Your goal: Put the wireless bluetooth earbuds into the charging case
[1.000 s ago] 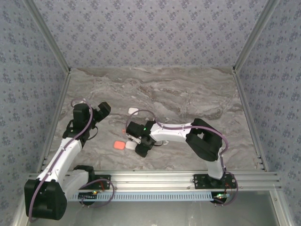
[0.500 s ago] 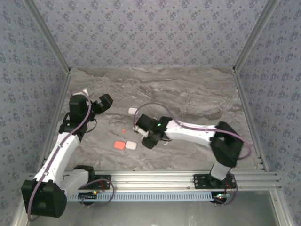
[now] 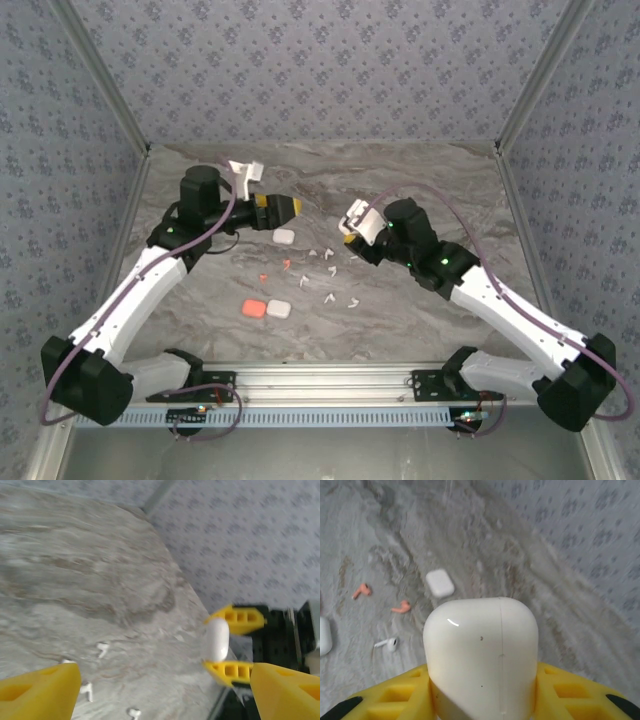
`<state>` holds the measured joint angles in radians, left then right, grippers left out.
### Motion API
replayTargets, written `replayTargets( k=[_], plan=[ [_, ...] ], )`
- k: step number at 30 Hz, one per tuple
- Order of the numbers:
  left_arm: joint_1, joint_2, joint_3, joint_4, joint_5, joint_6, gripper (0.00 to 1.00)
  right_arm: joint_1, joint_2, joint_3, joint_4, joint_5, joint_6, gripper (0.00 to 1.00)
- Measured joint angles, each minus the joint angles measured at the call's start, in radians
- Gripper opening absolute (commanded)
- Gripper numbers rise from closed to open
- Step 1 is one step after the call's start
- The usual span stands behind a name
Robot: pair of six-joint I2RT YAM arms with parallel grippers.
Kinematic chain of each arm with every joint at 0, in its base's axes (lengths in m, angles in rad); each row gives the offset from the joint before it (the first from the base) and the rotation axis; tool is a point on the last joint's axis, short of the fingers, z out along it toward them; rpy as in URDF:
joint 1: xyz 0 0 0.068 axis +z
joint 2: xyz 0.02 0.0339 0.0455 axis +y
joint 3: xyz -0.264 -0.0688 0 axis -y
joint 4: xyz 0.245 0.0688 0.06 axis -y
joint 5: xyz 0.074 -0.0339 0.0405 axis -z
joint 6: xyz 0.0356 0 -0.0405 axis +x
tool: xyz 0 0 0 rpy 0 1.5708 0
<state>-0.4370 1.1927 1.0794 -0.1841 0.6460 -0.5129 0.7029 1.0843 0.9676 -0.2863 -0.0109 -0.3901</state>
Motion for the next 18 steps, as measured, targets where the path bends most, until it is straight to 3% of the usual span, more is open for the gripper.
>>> replayTargets(
  k=[10, 18],
  plan=[
    [-0.141, 0.117, 0.106, -0.027, 0.089, 0.069, 0.86, 0.002, -0.021, 0.0, 0.052, -0.057, -0.126, 0.43],
    [-0.207, 0.203, 0.174, -0.049, 0.106, 0.108, 0.68, 0.024, -0.004, 0.017, 0.052, -0.057, -0.144, 0.43]
  ],
)
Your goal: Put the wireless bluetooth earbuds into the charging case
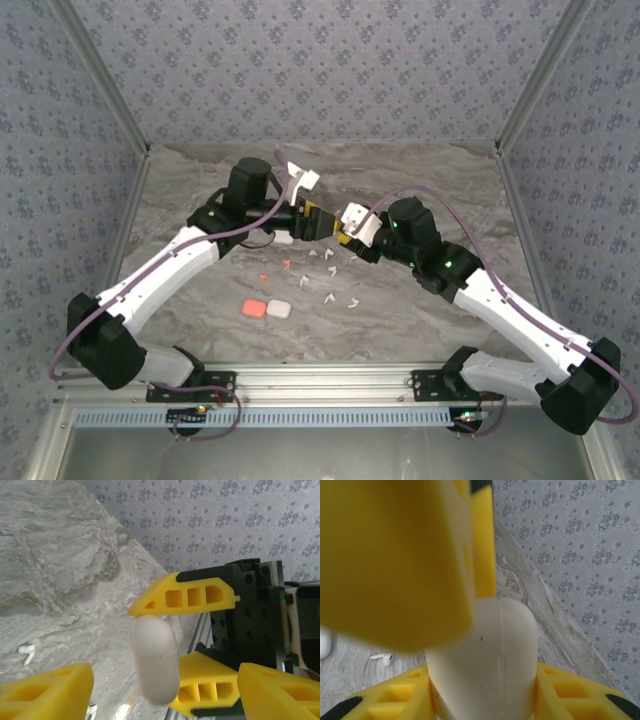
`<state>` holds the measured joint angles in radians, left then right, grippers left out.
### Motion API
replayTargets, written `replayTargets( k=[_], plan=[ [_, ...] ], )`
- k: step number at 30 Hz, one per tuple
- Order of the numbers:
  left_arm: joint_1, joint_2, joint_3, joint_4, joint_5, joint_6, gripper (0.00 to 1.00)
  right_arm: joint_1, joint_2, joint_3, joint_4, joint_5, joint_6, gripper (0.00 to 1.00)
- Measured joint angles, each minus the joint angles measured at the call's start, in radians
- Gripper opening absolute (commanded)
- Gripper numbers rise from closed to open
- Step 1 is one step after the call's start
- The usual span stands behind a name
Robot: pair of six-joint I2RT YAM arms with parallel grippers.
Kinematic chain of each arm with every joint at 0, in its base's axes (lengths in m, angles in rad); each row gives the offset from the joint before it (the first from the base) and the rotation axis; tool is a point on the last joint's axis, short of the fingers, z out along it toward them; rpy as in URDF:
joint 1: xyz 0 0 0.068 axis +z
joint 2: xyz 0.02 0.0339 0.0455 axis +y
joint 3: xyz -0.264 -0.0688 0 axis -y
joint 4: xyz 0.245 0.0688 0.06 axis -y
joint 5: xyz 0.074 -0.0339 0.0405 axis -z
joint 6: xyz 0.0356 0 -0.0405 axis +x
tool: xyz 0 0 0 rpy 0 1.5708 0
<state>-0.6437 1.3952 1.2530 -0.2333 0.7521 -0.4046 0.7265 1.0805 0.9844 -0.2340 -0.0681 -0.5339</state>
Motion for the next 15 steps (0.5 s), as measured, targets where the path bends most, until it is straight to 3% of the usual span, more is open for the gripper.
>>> replayTargets(
  k=[5, 10, 15],
  plan=[
    [-0.016, 0.039, 0.016, -0.029, 0.015, 0.022, 0.52, 0.005, 0.003, 0.005, 0.004, 0.0, -0.001, 0.44],
    [-0.019, 0.05, 0.024, -0.047, 0.023, 0.039, 0.29, 0.005, 0.007, 0.008, 0.005, 0.001, 0.002, 0.45],
    [-0.018, 0.05, 0.028, -0.056, 0.015, 0.049, 0.19, 0.0, 0.017, 0.031, -0.027, 0.002, 0.006, 0.57]
  ],
)
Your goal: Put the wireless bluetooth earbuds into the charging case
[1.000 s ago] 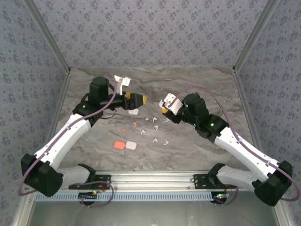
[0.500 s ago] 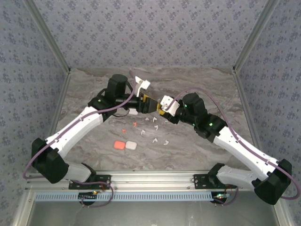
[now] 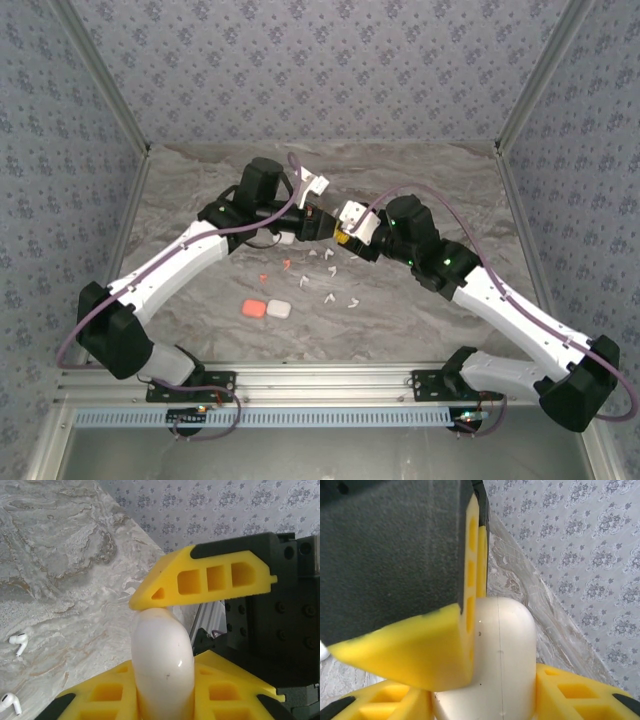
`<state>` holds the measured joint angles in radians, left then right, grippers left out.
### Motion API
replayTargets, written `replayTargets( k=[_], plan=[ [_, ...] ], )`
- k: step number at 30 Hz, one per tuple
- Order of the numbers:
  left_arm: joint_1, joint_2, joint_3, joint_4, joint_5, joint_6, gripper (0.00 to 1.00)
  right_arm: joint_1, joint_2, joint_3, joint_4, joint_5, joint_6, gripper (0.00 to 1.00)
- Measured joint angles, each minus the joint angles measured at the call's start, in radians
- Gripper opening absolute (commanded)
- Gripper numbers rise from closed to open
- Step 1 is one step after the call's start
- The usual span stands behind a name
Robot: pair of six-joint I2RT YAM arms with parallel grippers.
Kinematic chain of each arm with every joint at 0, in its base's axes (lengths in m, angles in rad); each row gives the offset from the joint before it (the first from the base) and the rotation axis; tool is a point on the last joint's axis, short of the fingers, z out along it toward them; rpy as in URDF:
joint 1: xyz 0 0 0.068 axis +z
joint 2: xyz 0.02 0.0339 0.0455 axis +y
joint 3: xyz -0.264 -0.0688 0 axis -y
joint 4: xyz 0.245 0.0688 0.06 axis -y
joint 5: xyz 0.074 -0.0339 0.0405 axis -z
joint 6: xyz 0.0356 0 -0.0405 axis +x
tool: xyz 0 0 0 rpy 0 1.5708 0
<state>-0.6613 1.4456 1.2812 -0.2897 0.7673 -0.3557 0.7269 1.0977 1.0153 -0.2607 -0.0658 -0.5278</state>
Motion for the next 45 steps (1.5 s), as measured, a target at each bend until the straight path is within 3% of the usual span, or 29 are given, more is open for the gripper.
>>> replayTargets(
  k=[7, 14, 20, 35, 45],
  plan=[
    [-0.003, -0.012, -0.016, 0.031, -0.05, 0.016, 0.1, -0.102, -0.008, 0.027, -0.073, -0.126, 0.069, 1.0],
    [-0.003, -0.139, -0.216, 0.287, -0.106, 0.027, 0.03, -0.346, -0.077, -0.005, -0.047, -0.513, 0.257, 1.0],
    [-0.003, -0.169, -0.312, 0.476, -0.123, 0.028, 0.0, -0.38, -0.07, -0.04, 0.06, -0.668, 0.404, 0.98],
    [-0.008, -0.169, -0.323, 0.556, -0.108, 0.059, 0.0, -0.378, 0.063, 0.014, 0.137, -0.666, 0.499, 0.75],
    [-0.006, -0.169, -0.323, 0.552, -0.126, 0.064, 0.0, -0.375, 0.105, 0.082, 0.137, -0.646, 0.499, 0.7]
  ],
)
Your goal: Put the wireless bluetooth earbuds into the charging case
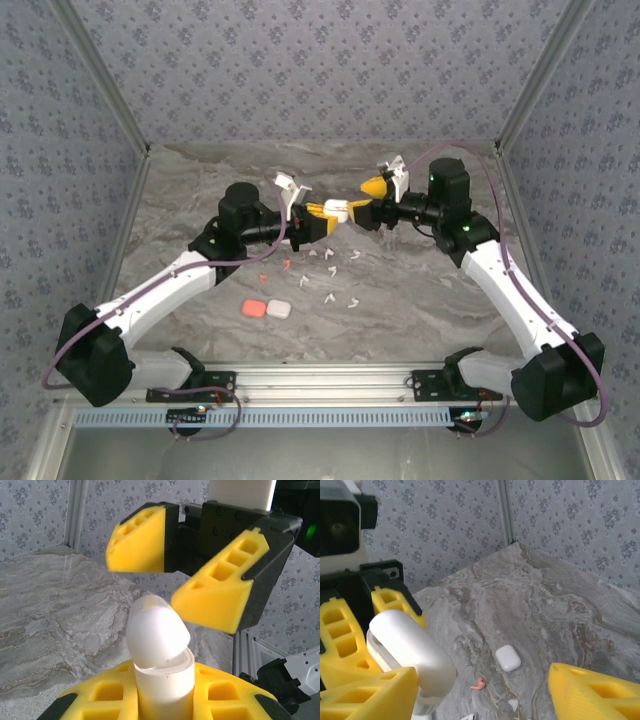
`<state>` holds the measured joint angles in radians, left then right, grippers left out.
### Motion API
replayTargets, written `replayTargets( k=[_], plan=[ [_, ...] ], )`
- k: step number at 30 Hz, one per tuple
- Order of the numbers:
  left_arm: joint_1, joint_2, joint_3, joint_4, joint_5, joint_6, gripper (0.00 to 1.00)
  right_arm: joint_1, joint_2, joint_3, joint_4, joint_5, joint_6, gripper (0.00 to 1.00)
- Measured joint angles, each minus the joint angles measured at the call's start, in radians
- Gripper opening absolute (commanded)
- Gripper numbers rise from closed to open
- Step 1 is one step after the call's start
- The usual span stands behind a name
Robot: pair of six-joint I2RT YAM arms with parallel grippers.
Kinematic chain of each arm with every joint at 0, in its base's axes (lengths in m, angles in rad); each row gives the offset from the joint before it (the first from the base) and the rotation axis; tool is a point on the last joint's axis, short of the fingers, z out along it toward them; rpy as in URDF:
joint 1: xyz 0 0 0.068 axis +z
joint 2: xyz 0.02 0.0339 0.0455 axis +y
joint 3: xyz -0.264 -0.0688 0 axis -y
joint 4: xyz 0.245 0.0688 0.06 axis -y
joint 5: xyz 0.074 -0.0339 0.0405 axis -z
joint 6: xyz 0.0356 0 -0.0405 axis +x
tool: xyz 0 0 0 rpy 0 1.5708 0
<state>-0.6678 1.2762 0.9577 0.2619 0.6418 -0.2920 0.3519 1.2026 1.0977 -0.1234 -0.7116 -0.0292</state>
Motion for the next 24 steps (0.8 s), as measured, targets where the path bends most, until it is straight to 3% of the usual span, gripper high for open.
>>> replayTargets(
  k=[14, 24],
  plan=[
    [-0.01, -0.025, -0.021, 0.002, 0.005, 0.04, 0.0, -0.017, 0.024, 0.039, -0.022, 0.041, 0.004, 0.71],
    [-0.01, -0.157, -0.22, 0.058, -0.125, 0.248, 0.0, -0.063, -0.095, 0.031, -0.175, 0.112, 0.084, 0.7]
  ],
)
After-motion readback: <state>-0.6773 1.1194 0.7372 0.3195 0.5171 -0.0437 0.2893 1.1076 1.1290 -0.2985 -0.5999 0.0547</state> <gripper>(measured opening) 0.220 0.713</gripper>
